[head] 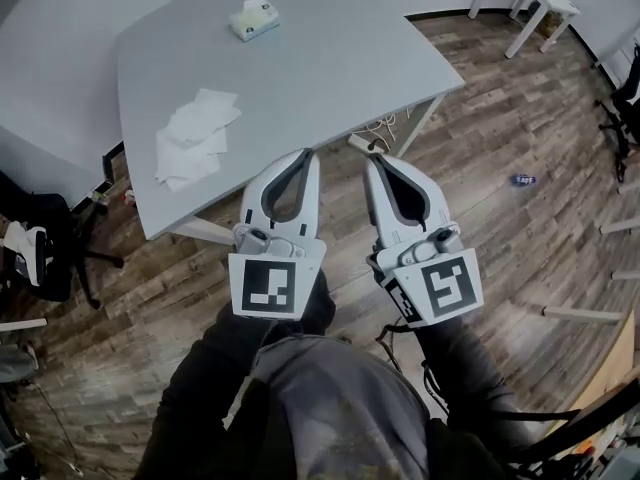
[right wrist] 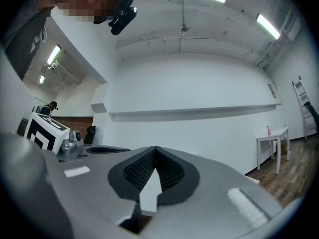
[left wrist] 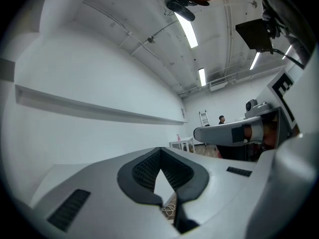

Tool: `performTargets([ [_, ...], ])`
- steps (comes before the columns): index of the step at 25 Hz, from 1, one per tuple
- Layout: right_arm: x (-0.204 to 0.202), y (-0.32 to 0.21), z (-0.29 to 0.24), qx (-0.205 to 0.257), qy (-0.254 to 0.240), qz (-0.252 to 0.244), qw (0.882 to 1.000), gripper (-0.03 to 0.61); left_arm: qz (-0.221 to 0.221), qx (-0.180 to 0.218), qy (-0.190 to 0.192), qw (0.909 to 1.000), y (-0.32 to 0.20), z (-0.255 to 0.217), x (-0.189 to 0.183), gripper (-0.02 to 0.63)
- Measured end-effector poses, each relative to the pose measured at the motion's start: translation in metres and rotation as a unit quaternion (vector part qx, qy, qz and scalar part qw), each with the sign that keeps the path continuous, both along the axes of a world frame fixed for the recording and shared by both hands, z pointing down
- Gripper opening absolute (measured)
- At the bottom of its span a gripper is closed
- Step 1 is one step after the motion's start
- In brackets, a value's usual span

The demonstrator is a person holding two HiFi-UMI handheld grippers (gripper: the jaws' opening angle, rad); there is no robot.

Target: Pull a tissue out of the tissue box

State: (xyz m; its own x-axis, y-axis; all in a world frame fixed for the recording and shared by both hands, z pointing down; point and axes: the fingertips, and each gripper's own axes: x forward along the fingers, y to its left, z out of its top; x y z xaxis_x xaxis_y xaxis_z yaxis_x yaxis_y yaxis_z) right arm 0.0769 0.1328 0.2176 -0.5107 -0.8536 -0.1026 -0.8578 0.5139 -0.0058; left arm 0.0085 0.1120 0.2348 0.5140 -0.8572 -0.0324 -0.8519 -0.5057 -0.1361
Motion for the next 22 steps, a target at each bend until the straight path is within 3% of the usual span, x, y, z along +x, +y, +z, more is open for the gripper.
performTargets([
  [6,-0.023,-0.091,-0.011,-0.008,0.008,-0.013,1.000,0.003,-0.008,-0.002,0.008,0.9999,-0.087,-0.003,-0.022,0.000],
  [16,-0.021,-0.183,-0.058,0.027,0.014,-0.055,0.998,0.003,-0.014,-0.033,0.007,0.9993,-0.163,0.011,0.001,0.000],
  [22,0.003,-0.269,-0.026,0.008,0.004,-0.085,0.996,0.002,-0.051,-0.049,-0.012,0.9975,-0.241,0.030,0.015,0.000],
])
